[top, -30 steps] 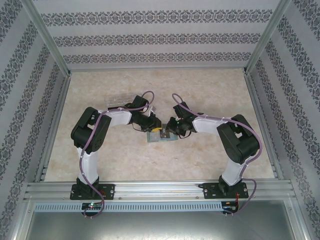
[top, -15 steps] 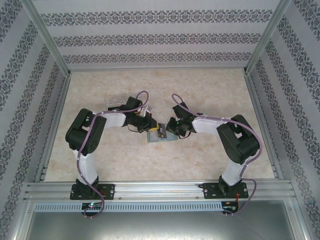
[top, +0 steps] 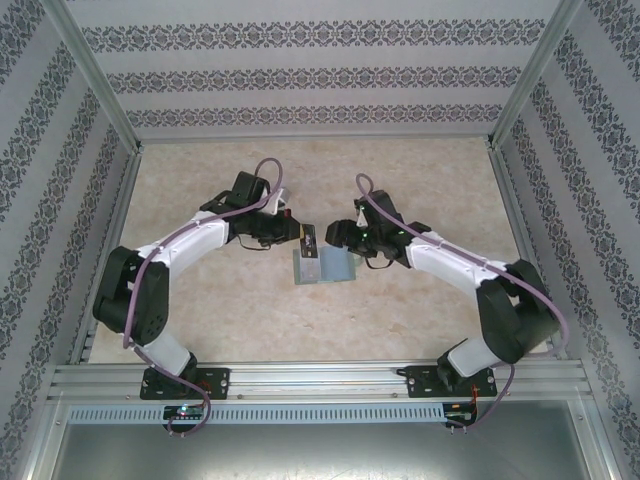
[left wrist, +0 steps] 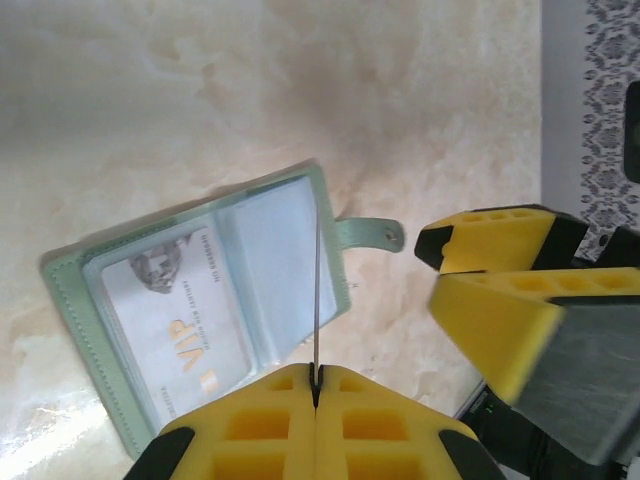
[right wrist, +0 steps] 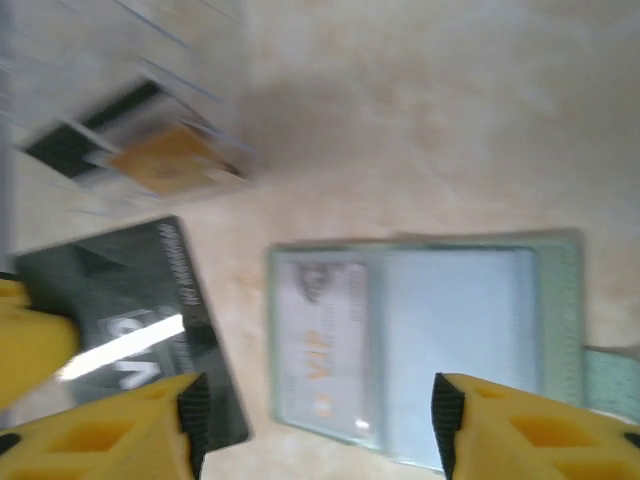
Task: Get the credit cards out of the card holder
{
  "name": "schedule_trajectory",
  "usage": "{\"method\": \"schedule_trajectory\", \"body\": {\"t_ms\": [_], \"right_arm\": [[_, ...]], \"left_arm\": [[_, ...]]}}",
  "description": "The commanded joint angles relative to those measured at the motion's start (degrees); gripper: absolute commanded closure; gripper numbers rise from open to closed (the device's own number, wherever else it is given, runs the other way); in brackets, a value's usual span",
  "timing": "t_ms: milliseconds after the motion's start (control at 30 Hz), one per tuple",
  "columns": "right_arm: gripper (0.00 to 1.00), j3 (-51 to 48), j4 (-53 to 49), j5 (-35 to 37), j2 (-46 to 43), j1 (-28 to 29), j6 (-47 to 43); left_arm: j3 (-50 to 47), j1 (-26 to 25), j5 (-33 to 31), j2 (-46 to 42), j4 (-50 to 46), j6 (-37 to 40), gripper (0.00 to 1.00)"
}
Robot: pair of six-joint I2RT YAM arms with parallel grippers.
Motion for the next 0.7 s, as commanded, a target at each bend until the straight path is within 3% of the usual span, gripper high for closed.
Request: {"method": "schedule_trajectory", "body": {"t_ms": [0, 233, 433, 533, 667], "right_arm": [[0.30, 0.97, 5.15, -7.08, -1.98, -1.51, -2.24], [0.27, 3.55, 14.10, -20.65, -1.10, -4.82, 3.00], [0.32, 3.25, 26.10, -29.67, 0.07, -5.82, 11.32], [0.41, 3.37, 28.94, -31.59, 0.68, -5.89, 13.68], [0.59, 3.04, 31.93, -32.17, 0.09, -5.75, 16.40]], "left_arm": [[2.33, 1.82, 4.30, -2.41, -2.50, 1.78, 1.00], [4.12, 3.37, 19.14, -3.61, 7.20, -6.83, 1.00], [3.59, 4.73, 22.81, -4.78, 14.79, -14.07, 1.00], [2.13, 5.70, 23.10, -5.90, 19.31, -18.14, 1.00], [1.21, 5.83, 22.88, -6.31, 23.47, -22.44, 1.00]]}}
